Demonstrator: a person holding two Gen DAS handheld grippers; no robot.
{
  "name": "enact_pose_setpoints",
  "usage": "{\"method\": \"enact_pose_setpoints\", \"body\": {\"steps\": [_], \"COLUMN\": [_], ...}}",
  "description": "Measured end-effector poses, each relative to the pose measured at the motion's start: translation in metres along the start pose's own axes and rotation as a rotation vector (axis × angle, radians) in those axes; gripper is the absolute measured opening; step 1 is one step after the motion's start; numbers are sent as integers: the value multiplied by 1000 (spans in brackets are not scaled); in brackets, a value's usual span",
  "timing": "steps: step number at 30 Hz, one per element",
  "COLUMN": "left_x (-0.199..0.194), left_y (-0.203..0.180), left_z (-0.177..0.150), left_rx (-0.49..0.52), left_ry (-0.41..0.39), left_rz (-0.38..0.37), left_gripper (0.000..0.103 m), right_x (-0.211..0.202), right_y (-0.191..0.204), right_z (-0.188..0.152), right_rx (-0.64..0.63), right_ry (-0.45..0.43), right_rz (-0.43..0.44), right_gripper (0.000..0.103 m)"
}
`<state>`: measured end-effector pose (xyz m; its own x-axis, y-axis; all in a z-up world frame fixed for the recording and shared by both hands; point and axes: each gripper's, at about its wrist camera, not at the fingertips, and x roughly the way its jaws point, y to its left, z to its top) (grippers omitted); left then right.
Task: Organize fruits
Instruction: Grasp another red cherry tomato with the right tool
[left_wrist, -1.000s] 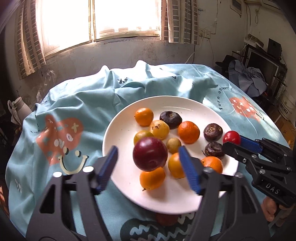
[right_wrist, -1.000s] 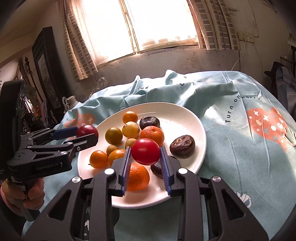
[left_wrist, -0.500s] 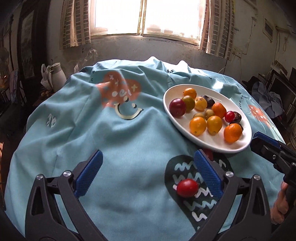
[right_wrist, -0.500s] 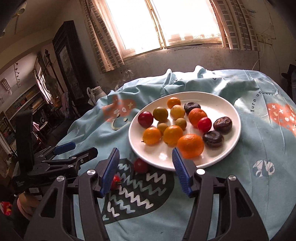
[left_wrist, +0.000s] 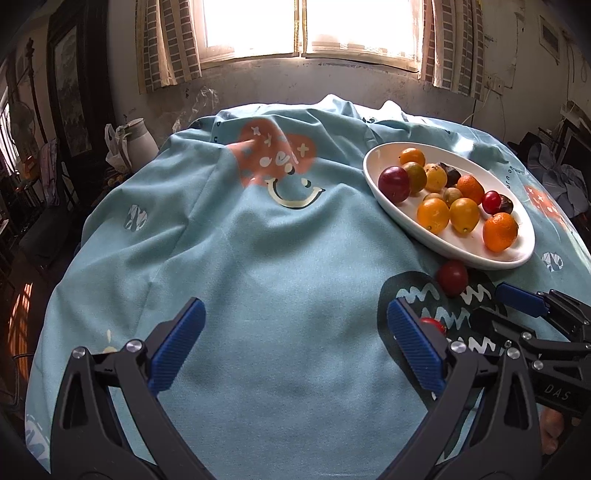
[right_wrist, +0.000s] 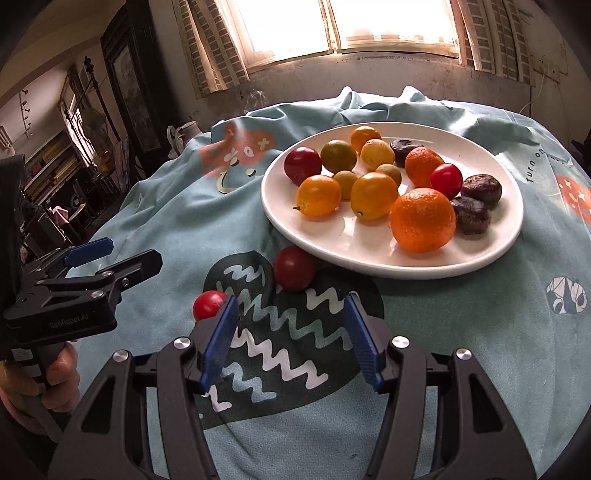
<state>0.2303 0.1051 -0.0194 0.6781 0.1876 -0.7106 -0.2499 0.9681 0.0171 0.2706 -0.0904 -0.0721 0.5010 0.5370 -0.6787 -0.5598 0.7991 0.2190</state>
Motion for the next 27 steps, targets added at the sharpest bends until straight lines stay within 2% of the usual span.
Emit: {"method": "enact_pose_setpoints", "body": {"steps": [4,8,12,16,19,23,27], "left_x": [-4,-6,-6,-5,-1,2,-3], "left_y": [6,11,15,15,16,16,5], "left_z": [3,5,7,7,6,5,2], "left_rx": [-27,-48,-64,-67,-67,-68,-33], "left_ry": [-8,-5,-6,-2,14,23,9], "left_rz": [-10,-20,-24,-23,-13,-23,-92], "left_gripper": [101,101,101,101,101,101,101], "right_x": [10,24,33,39,40,22,-18], "right_y": [6,14,15,14,10,8,-5], "right_z": [8,15,19,20,19,11,-5], "right_rx": [4,-12,9,13,25,38,66], "right_ry": [-5,21,39,62,73,63,12], "right_rz": [-20,-57,-70,-111,-105,-74,-12], "right_gripper": [60,47,45,33,30,30,30]}}
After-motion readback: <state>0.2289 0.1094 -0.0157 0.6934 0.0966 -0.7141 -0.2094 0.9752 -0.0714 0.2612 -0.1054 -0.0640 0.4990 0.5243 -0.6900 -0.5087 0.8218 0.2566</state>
